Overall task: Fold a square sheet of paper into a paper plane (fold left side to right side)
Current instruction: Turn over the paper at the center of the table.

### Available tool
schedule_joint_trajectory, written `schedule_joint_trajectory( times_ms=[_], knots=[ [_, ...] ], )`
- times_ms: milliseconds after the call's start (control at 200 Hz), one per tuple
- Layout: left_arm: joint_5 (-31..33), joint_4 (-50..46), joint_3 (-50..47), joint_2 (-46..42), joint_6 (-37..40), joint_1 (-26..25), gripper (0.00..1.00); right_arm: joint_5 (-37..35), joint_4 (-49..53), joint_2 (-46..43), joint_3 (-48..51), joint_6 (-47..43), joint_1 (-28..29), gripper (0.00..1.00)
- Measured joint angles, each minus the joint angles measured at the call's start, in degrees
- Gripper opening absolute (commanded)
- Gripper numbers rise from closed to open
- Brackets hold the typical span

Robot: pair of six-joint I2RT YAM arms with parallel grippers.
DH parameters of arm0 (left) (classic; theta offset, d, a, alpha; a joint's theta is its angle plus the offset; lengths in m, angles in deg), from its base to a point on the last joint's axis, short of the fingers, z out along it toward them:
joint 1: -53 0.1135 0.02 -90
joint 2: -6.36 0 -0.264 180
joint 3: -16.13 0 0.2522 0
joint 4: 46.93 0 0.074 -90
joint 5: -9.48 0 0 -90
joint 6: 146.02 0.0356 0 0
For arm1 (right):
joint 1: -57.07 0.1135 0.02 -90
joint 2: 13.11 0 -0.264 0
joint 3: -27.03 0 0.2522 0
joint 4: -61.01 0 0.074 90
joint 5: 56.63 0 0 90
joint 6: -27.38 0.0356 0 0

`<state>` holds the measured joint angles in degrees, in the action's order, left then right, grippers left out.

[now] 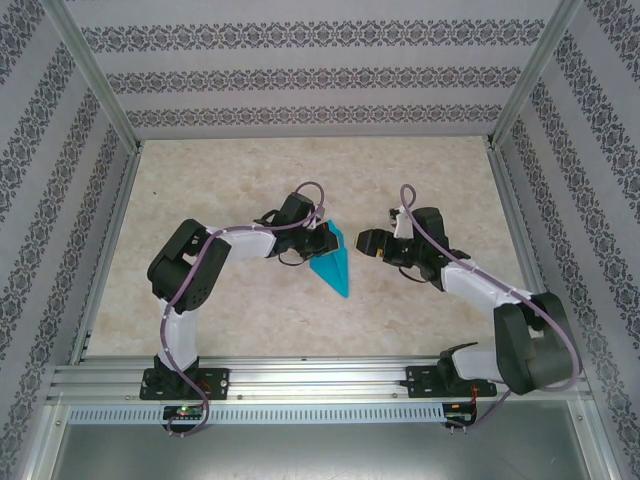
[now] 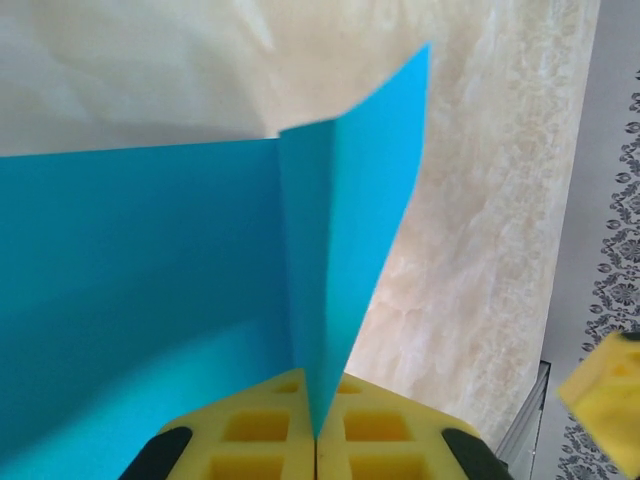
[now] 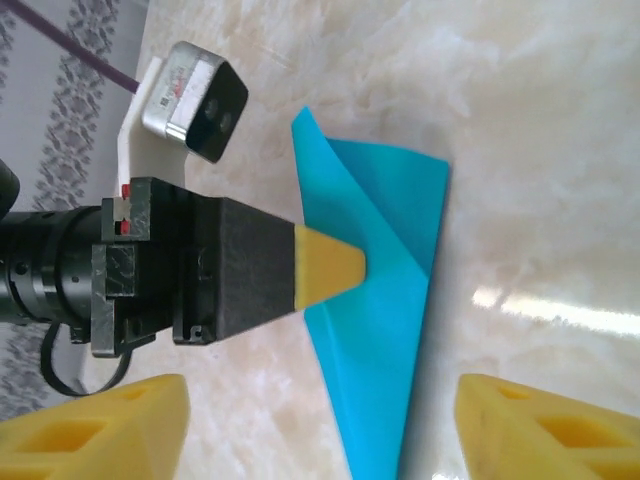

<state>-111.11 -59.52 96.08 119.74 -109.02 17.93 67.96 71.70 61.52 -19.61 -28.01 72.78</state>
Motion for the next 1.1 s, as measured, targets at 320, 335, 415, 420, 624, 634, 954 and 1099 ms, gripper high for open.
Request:
schedule_joint_trajectory(
  times_ms=[320, 335, 415, 420, 624, 634, 954, 1099],
  knots=[
    [1.33, -3.76, 1.51, -9.14, 2.21, 0.0, 0.06, 0.63, -1.97, -14.8, 4.15, 7.52, -0.02, 0.98],
    [1.38, -4.02, 1.66, -9.86, 2.43, 0.02, 0.06, 0.76, -2.19, -15.28, 4.26, 7.76, -0.02, 0.98],
    [2.14, -4.9, 2.29, -13.68, 3.5, 0.02, 0.06, 2.08, -4.24, -17.2, 5.31, 9.64, -0.09, 0.98],
    [2.19, -4.92, 2.34, -13.88, 3.52, 0.02, 0.06, 2.27, -4.48, -17.31, 5.42, 9.88, -0.09, 0.98],
    [4.57, -6.56, 2.67, -25.03, 6.05, 0.02, 0.06, 8.0, -12.66, -17.88, 8.63, 15.76, -0.07, 0.98],
    [4.57, -6.58, 2.67, -25.57, 6.12, 0.02, 0.06, 8.28, -13.09, -17.88, 8.66, 16.04, -0.04, 0.98],
    [3.13, -5.38, 2.64, -32.74, 5.95, 0.02, 0.06, 12.41, -24.26, -16.57, 7.39, 21.42, 7.67, 0.98],
    [0.07, -2.1, 1.95, -33.24, 4.0, 0.02, 0.07, 12.48, -28.52, -13.64, 4.98, 23.56, 10.51, 0.89]
  ],
)
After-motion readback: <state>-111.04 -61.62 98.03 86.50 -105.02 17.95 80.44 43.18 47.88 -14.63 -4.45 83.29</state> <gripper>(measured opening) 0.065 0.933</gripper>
